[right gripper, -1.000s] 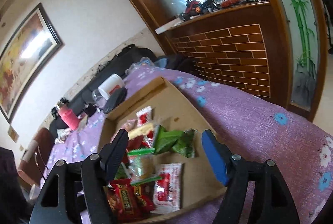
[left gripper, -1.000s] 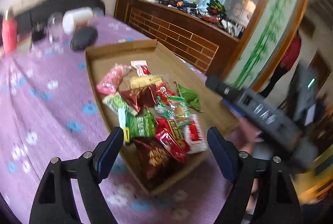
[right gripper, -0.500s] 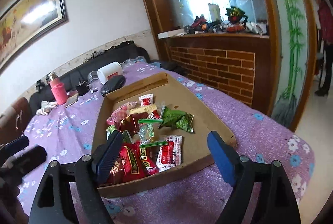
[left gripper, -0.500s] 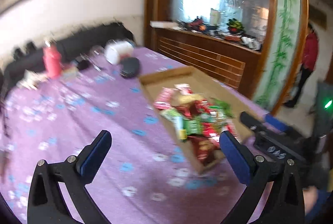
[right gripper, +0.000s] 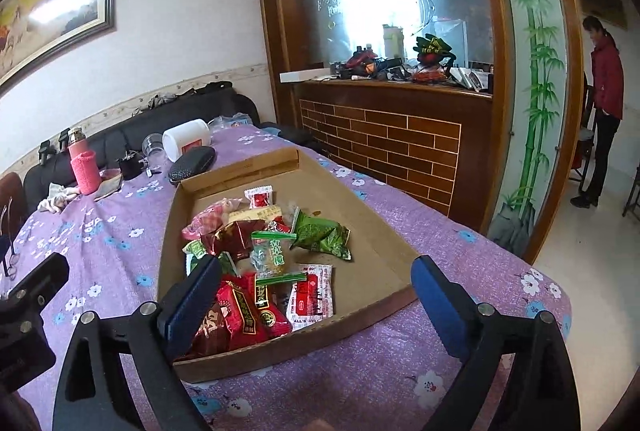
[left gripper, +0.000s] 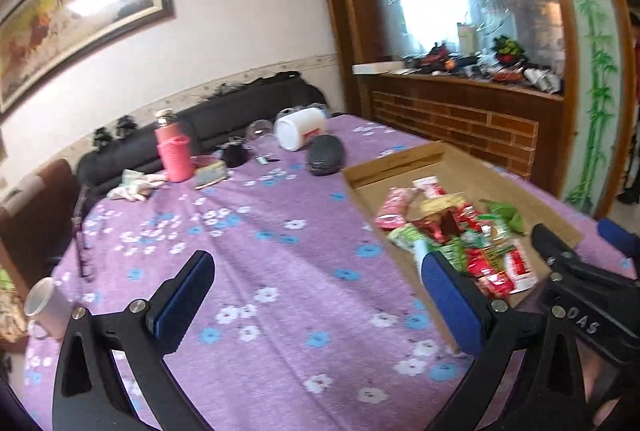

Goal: Organize snacks

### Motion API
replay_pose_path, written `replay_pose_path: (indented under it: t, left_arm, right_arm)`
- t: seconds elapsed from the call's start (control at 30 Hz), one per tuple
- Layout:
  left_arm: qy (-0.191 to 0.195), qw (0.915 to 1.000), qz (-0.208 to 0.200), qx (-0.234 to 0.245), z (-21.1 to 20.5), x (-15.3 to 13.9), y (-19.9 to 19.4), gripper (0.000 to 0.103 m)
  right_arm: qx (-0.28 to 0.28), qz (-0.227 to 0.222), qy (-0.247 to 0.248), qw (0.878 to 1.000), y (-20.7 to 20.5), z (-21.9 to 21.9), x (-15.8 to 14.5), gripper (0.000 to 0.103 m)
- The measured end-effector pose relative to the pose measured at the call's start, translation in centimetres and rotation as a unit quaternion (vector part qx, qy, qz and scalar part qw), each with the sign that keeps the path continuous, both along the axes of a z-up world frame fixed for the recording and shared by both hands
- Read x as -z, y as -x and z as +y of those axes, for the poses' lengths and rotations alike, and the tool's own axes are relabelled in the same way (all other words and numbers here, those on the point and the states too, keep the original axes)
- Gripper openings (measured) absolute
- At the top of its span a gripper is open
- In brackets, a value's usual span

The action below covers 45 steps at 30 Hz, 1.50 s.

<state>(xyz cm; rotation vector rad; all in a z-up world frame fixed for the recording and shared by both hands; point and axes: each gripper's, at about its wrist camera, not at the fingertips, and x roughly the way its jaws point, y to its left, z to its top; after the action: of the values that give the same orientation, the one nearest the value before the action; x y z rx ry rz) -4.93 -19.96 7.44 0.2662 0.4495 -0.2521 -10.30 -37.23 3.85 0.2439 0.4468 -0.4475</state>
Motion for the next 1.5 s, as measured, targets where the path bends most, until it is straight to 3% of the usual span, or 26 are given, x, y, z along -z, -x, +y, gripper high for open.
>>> replay_pose_path:
  t: [0.17, 0.27, 0.9, 1.5]
  left_arm:
    - [-0.033, 0.9983, 0.040, 0.025, -0.9, 1.1, 0.1, 0.103]
    - [-0.042, 0.9979, 0.043, 0.023, -1.1, 1.5, 0.0, 0.103]
    - [-0.024, 0.9960, 0.080, 0.031, -0.7, 1.6, -0.5, 0.103]
    - [-0.020, 0.9957, 0.086, 0.029, -0.5, 1.7, -0.8, 0.103]
  right_arm:
    - [-0.002, -0.002, -0.006, 1.000, 0.0, -0.1, 0.1, 0.097]
    - [-0.002, -0.008, -0.005, 1.000, 0.2, -0.1, 0.0, 0.097]
    - [-0.004, -0.007, 0.004, 1.000, 0.2, 0.2, -0.2, 0.097]
    - [-0.004, -0.005, 0.000, 1.000, 0.1, 0.1, -0.1, 0.097]
